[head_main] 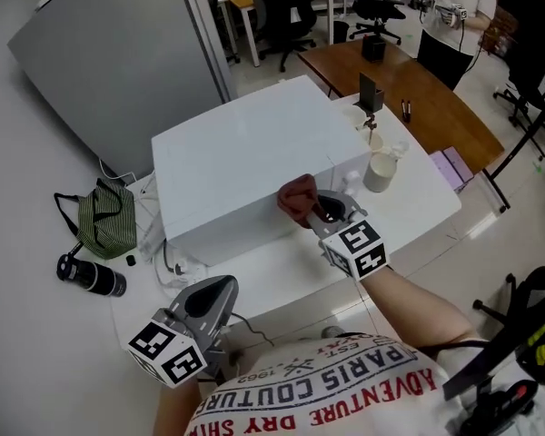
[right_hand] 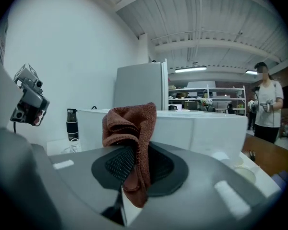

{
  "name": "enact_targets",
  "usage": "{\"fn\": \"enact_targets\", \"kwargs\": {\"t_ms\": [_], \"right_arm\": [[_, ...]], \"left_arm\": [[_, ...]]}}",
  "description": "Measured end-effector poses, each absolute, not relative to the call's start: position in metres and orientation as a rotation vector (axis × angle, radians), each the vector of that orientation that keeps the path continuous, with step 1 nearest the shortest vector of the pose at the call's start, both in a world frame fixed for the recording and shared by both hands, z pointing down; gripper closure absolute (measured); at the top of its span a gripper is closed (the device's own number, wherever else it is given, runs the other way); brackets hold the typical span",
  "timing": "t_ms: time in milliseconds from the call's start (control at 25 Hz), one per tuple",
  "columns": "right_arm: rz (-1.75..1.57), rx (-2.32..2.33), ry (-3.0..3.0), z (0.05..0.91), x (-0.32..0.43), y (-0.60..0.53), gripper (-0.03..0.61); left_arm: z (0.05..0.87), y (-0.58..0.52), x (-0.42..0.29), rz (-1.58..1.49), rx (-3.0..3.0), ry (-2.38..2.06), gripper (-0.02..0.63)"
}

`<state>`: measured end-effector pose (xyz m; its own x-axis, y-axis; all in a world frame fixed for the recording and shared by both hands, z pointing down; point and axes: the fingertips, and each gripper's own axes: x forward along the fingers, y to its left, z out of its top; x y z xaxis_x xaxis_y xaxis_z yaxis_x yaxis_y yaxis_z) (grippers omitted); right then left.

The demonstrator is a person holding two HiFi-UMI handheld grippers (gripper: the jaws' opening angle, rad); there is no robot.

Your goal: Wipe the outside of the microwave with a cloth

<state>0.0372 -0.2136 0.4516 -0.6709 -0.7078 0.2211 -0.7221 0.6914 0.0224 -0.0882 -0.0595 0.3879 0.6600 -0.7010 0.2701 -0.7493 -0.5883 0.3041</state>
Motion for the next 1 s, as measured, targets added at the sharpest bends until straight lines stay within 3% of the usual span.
{"fn": "enact_targets", "kwargs": {"t_ms": [240, 600, 1000], "right_arm": [[0.172, 1.286, -2.629, 0.457, 0.096, -0.233, 0.522], [0.200, 1.304, -2.619, 0.461, 0.110, -0.239, 0.522], [0.041, 1.002, -2.793, 0.450, 0.045, -0.170, 0.522]], "left_arm": [[0.385, -0.072, -0.050, 0.196, 2.516, -1.070, 0.609], [0.384, -0.067, -0.037, 0.197, 2.508, -1.079, 0.608], [0.390, -0.049, -0.071, 0.150, 2.443, -1.182, 0.607]]}}
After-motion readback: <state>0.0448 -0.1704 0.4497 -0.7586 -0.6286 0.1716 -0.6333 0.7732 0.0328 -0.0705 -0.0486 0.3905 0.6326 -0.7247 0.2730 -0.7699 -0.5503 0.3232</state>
